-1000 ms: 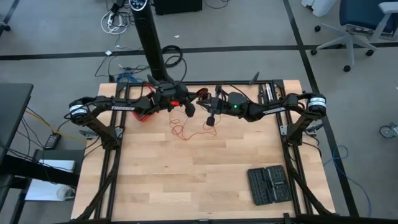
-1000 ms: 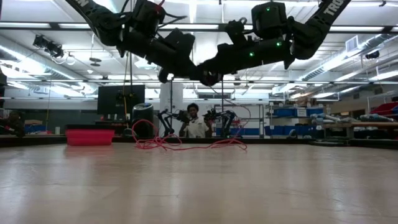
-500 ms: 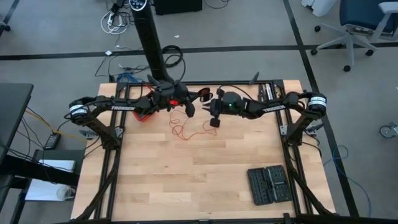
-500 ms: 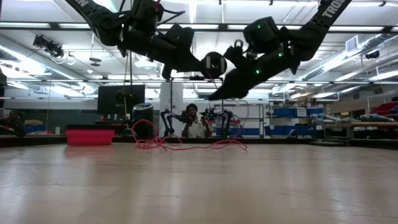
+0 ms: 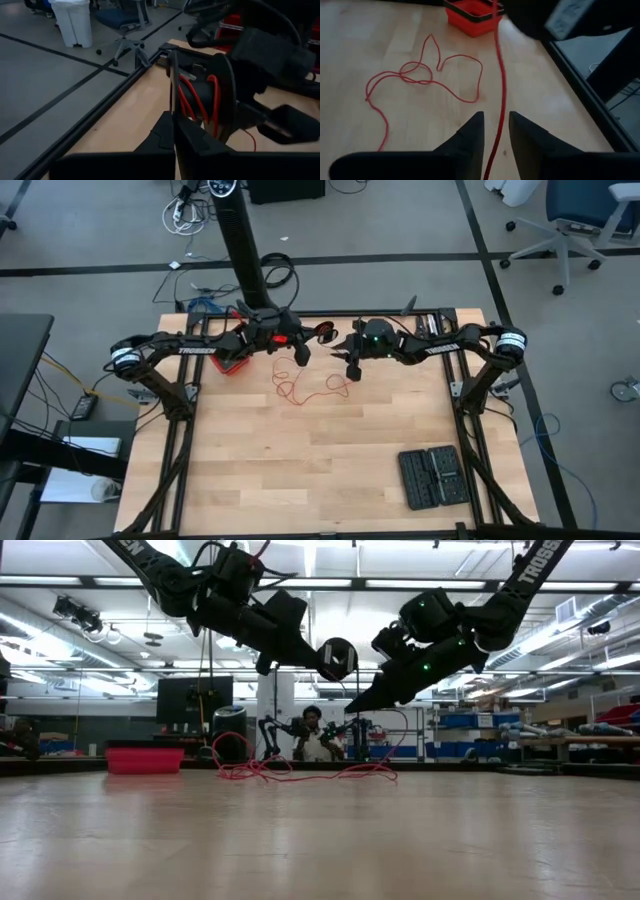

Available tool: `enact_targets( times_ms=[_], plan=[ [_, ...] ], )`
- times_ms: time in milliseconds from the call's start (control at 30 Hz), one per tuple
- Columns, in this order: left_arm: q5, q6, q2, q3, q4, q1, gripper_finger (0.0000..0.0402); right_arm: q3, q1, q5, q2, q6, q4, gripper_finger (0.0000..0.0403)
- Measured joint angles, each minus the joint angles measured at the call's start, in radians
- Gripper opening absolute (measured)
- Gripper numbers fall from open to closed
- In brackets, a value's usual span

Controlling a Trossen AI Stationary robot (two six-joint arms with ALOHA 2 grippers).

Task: Coil cords
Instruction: Coil the wire to the spool

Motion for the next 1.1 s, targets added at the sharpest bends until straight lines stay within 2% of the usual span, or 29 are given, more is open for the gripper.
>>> enact_targets(
  times_ms=[300,500,667,800,967,1100],
  plan=[
    [0.003,0.0,0.0,0.0,-0.02,0.011,0.0001,0.0,-0.016,-0.001,0.0,0.011,-0.006,0.0076],
    [0.003,0.0,0.0,0.0,-0.026,0.011,0.0001,0.0,-0.015,0.003,0.0,-0.013,-0.011,0.0009],
    [0.003,0.003,0.0,0.0,-0.037,0.011,0.0001,0.0,-0.023,0.01,-0.001,-0.012,-0.025,0.0004],
    [0.012,0.003,0.0,0.0,-0.033,0.011,0.0001,0.0,-0.042,0.058,-0.001,0.015,-0.04,0.0003],
    [0.103,0.011,0.0,0.0,0.007,0.011,0.0001,-0.001,-0.062,0.073,-0.002,0.047,-0.033,0.0002],
    [0.145,0.055,0.0,0.0,-0.03,0.011,0.0001,0.0,-0.075,0.107,-0.005,0.054,-0.03,0.0001]
  ],
)
